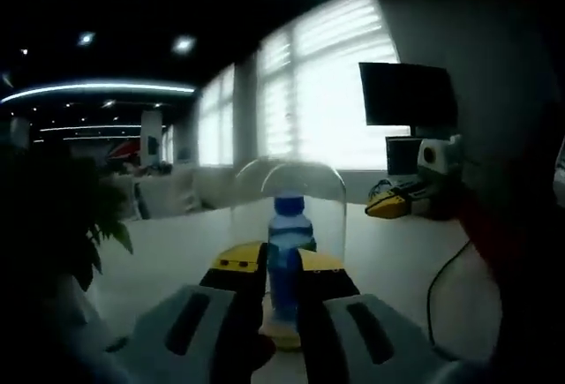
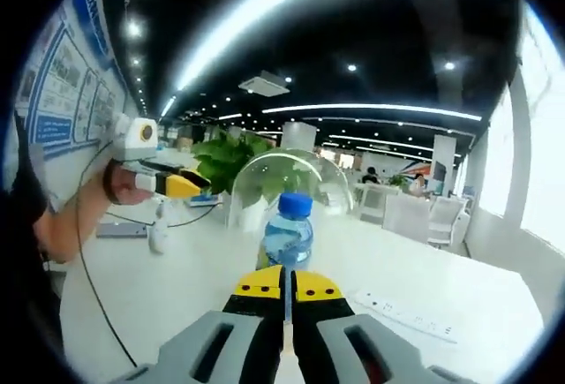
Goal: Open the cover put in the Mizone put the cover back on
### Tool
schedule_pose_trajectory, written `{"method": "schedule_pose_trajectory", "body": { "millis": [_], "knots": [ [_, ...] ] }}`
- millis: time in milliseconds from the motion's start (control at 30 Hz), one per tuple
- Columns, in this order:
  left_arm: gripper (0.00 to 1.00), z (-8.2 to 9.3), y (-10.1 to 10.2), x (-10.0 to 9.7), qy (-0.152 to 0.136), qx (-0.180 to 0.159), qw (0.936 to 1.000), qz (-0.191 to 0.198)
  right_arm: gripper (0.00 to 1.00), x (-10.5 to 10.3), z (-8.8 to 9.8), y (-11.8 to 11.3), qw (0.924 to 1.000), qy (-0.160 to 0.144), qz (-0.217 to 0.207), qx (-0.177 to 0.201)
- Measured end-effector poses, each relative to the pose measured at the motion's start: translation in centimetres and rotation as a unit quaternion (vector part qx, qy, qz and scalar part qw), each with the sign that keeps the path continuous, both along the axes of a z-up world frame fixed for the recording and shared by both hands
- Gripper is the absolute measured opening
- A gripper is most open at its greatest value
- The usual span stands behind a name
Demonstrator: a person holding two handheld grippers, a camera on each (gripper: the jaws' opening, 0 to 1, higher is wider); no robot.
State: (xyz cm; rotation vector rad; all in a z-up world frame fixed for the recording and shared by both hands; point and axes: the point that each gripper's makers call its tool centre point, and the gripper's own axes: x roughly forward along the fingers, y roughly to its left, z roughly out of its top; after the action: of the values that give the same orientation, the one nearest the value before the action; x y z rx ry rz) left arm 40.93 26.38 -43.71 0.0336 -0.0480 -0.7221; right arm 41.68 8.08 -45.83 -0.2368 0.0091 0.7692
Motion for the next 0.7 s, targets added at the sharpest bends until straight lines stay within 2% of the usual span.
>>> {"method": "schedule_pose_trajectory", "body": {
  "millis": [67,133,167,267,300,367,400,467,533,633,700],
  "knots": [
    [0.04,-0.3,-0.2,-0.9,-0.004,-0.016,0.9998,-0.014,0.0,-0.6,-0.6,-0.1,1.0,-0.003,-0.007,0.004],
    [0.04,-0.7,-0.3,-1.4,-0.014,-0.013,0.9998,-0.011,0.0,-0.8,-0.9,-0.6,0.999,0.001,-0.032,0.032],
    [0.04,-0.9,-0.2,-1.5,-0.018,-0.01,0.9998,-0.003,0.0,-1.3,-0.8,-0.5,0.9984,0.0,-0.029,0.049],
    [0.04,-1.1,0.0,-1.9,-0.008,-0.029,0.9996,-0.003,0.0,-2.4,-0.9,-0.7,0.9953,0.02,-0.026,0.091],
    [0.04,-1.0,0.0,-2.1,-0.002,-0.046,0.9989,-0.006,0.0,-2.6,-0.9,-0.9,0.9953,0.017,-0.028,0.091],
    [0.04,-1.0,0.4,-2.2,0.005,-0.058,0.9983,-0.001,0.0,-3.1,-0.7,-1.1,0.9944,0.006,-0.03,0.101],
    [0.04,-1.1,0.6,-2.2,0.002,-0.058,0.9983,0.002,0.0,-3.2,-0.6,-1.3,0.9931,0.009,-0.033,0.112],
    [0.04,-1.3,0.6,-2.2,0.004,-0.052,0.9986,0.004,0.0,-3.6,-1.2,-1.3,0.991,0.039,-0.029,0.125],
    [0.04,-1.9,1.0,-2.3,0.012,-0.038,0.9991,0.014,0.0,-3.6,-1.4,-1.9,0.9894,0.041,-0.037,0.135],
    [0.03,-2.5,1.2,-2.9,0.001,-0.009,0.9997,0.023,0.0,-3.6,-1.9,-3.1,0.986,0.049,-0.062,0.147],
    [0.03,-2.8,1.0,-3.6,-0.014,0.004,0.9997,0.021,0.0,-3.9,-2.3,-3.4,0.9854,0.058,-0.057,0.149]
  ]
}}
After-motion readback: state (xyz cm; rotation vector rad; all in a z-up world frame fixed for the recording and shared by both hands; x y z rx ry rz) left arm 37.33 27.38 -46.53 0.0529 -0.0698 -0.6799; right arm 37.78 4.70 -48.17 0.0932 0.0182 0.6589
